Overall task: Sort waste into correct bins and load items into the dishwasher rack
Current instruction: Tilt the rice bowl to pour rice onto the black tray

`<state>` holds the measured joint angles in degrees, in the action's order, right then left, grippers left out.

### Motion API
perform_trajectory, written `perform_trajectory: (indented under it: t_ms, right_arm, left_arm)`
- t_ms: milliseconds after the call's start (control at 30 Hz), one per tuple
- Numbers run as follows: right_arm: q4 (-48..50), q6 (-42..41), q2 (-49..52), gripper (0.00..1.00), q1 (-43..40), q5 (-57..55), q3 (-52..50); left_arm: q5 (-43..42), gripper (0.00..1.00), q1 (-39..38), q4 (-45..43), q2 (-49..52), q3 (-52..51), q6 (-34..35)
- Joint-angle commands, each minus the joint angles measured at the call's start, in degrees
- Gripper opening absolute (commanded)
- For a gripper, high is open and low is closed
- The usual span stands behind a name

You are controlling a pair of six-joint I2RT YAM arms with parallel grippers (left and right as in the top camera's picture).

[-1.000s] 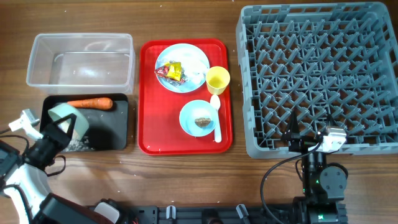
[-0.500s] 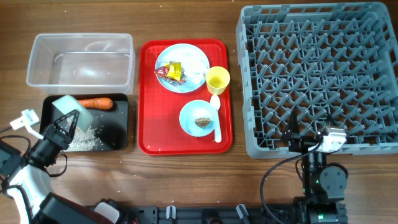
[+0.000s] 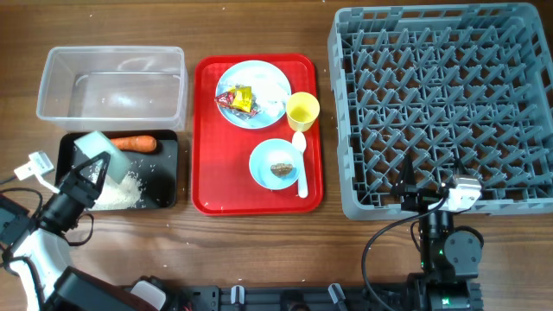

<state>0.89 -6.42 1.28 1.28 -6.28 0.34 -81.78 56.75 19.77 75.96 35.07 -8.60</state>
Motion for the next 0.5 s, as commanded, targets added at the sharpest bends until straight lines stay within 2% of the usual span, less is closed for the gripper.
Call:
perform_trajectory:
  t_ms: [0,67,100,133,267,467]
  right_arm:
    - [0.24,-0.44,0.07,1.00,-0.24,-0.57,-0.04]
    - [0.24,-0.44,0.07,1.00,-0.24,-0.57,-0.04]
    - [0.24,-0.44,0.07,1.00,-0.24,-0.57,-0.04]
    - [0.24,-0.44,0.07,1.00,-0.24,-0.57,-0.04]
    - [0.24,-0.42,0.07,1.00,-0.24,-0.57,-0.04]
    - [0.24,-0.46,0.07,1.00,-0.24,-0.57,-0.04]
  left_arm:
    - [1.77,0.04,0.55,-0.22,1.31,-0.26,-0.17]
    - [-0.09,0.04,0.55,0.09,1.84,-0.26,1.14]
    - [-5.97,0.04,0.52,0.42,2.19,-0.26,1.31]
    - [-8.24,0.04,0.52,0.07,2.25,-0.26,1.31]
    - [-8.57,0.04,0.66,-2.25,2.27,-0.24,2.19]
    - [-8.57,0.04,0.63,-0.83,2.43,-0.24,2.14]
